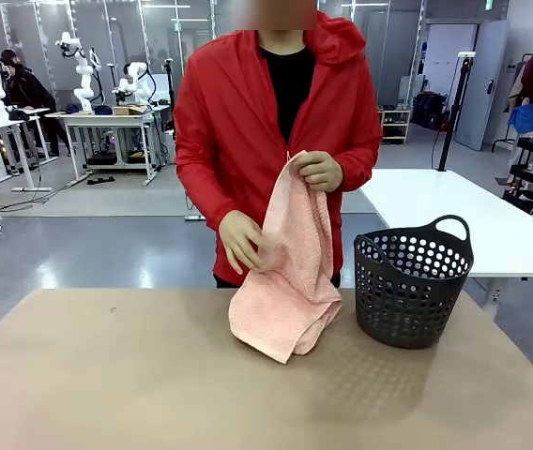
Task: Fold the towel.
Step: Grab the top end of the 100 cm Hotel Towel extended by the human.
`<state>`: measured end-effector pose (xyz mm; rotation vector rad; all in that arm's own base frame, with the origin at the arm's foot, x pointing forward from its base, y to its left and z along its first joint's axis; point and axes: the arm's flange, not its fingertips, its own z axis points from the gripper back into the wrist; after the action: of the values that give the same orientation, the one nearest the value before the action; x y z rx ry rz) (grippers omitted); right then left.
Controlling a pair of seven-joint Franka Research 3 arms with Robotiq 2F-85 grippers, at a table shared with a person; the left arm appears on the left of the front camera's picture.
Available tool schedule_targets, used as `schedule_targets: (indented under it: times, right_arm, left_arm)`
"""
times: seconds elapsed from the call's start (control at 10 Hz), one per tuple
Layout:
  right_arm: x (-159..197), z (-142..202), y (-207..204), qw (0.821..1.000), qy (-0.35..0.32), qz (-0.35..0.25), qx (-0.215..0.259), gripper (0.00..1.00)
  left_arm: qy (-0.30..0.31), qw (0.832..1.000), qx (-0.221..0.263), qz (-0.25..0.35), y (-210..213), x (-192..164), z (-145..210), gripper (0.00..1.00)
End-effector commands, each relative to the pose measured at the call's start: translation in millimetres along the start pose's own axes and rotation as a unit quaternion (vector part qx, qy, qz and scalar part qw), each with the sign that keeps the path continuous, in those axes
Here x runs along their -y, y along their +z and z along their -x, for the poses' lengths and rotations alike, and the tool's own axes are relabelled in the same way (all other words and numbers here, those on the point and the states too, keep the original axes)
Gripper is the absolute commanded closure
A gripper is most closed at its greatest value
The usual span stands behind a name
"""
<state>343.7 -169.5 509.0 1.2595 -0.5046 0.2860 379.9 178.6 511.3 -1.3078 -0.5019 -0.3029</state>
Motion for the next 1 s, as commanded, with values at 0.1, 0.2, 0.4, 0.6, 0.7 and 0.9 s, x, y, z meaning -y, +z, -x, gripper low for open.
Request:
schedule_targets:
  times: [0.1, 0.2, 0.4, 0.6, 0.7, 0.9]
  right_arm:
    - [0.8, 0.3, 0.0, 1.0, 0.01, -0.004, 0.002, 0.0]
    - [0.8, 0.3, 0.0, 1.0, 0.01, -0.004, 0.002, 0.0]
    - [0.8, 0.3, 0.0, 1.0, 0.01, -0.004, 0.002, 0.0]
    - [0.8, 0.3, 0.0, 1.0, 0.01, -0.004, 0.002, 0.0]
    - [0.8, 0.3, 0.0, 1.0, 0.01, -0.004, 0.002, 0.0]
    - [0.8, 0.3, 0.0, 1.0, 0.01, -0.004, 0.002, 0.0]
  left_arm:
    - [-0.002, 1.0, 0.001, 0.005, -0.2, 0.5, -0.2, 0.0]
    - [-0.002, 1.0, 0.001, 0.005, -0.2, 0.5, -0.2, 0.0]
    - [-0.002, 1.0, 0.001, 0.005, -0.2, 0.5, -0.2, 0.0]
    - [-0.002, 1.0, 0.001, 0.005, -0.2, 0.5, -0.2, 0.0]
    - [-0.002, 1.0, 0.001, 0.005, -0.2, 0.5, -0.2, 0.0]
    - [-0.002, 1.0, 0.001, 0.005, -0.2, 0.5, -0.2, 0.0]
